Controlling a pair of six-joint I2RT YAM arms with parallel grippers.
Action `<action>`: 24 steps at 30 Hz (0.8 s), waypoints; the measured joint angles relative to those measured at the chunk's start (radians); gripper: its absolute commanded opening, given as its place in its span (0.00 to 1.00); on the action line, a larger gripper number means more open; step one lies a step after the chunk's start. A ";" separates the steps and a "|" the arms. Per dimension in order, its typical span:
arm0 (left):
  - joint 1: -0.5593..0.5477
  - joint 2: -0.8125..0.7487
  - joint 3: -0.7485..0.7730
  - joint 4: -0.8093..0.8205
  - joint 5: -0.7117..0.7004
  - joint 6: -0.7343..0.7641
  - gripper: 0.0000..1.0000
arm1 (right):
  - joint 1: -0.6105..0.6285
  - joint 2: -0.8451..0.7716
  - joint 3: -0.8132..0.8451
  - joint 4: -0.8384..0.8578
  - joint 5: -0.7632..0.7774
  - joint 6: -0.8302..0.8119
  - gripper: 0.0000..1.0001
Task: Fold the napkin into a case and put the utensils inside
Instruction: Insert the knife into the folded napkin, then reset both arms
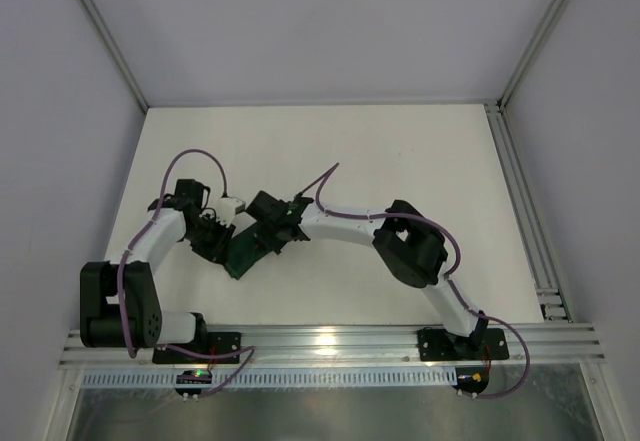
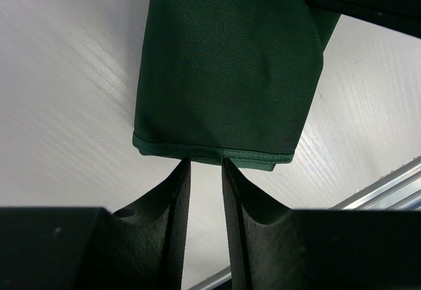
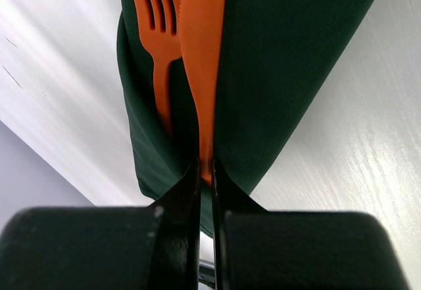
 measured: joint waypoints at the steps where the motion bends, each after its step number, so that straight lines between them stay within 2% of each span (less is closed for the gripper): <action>1: 0.000 -0.003 0.000 0.000 0.000 0.001 0.27 | 0.000 0.000 0.000 0.000 0.002 0.000 0.05; 3: 0.000 -0.008 0.000 0.000 0.000 0.002 0.27 | 0.000 0.000 0.000 0.000 0.008 0.000 0.12; 4: 0.000 -0.010 0.000 0.000 0.000 0.002 0.27 | -0.001 0.000 0.000 -0.001 0.011 0.000 0.23; 7: 0.000 -0.013 0.000 0.000 0.000 0.002 0.27 | -0.002 0.000 0.000 0.000 0.016 -0.003 0.40; 10: 0.000 -0.013 0.000 0.000 -0.001 0.003 0.27 | -0.002 0.000 0.000 0.000 0.023 -0.014 0.44; 19: 0.000 -0.034 0.010 -0.015 -0.029 0.020 0.31 | -0.003 -0.027 -0.003 -0.033 0.110 -0.104 0.46; 22: 0.000 -0.046 0.029 -0.030 -0.037 0.019 0.43 | -0.008 -0.076 -0.005 -0.063 0.150 -0.162 0.52; 23: 0.000 -0.052 0.041 -0.037 -0.043 0.016 0.46 | -0.010 -0.098 -0.006 -0.073 0.163 -0.187 0.61; 24: 0.000 -0.060 0.052 -0.041 -0.048 0.015 0.50 | -0.013 -0.121 -0.008 -0.085 0.178 -0.203 0.65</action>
